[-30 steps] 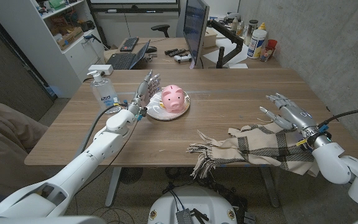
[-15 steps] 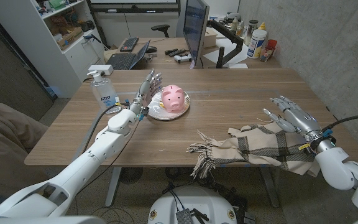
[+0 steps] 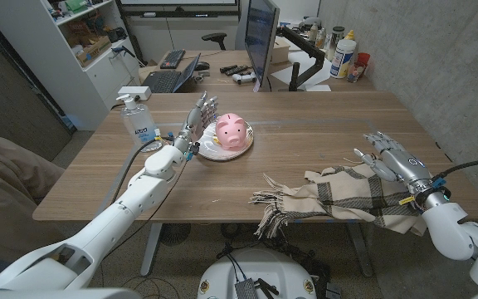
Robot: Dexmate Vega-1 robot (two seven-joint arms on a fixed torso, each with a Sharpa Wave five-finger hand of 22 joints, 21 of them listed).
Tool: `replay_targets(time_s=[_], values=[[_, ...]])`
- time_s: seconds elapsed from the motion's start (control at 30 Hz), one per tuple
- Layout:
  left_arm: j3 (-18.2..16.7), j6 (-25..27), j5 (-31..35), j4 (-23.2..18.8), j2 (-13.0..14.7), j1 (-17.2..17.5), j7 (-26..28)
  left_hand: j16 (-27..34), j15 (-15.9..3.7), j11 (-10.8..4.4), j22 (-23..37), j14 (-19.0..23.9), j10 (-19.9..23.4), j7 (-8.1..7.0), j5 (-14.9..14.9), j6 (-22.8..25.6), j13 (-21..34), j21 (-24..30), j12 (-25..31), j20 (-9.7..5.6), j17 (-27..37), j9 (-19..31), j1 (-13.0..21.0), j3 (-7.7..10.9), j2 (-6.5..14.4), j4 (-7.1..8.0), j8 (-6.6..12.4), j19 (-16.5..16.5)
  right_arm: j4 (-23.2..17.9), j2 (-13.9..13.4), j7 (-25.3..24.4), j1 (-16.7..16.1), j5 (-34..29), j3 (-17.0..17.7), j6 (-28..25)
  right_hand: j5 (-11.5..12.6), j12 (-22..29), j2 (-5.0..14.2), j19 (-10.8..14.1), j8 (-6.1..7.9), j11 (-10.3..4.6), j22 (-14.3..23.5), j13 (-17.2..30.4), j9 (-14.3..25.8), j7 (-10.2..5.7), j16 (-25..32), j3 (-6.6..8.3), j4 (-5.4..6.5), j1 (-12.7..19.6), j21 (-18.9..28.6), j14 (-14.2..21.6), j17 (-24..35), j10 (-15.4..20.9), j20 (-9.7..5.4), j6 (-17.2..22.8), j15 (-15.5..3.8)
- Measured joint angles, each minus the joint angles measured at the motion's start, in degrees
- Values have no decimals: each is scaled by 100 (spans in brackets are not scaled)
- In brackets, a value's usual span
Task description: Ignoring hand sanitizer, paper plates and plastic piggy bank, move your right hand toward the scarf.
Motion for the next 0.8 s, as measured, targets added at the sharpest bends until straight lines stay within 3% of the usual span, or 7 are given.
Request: replay_targets(time_s=[0.8], values=[[34,86,-15,73,21,-83,-108,-1,0,0,0,0,0,0,0,0,0,0,0,0,0,0,0,18,0,-16,0,0,5,78,-78,-87,-56,-162,-284,40,0,23,41,0,0,-15,0,0,25,0,-48,0,23,0,-22,-14,0,-41,-24,21]])
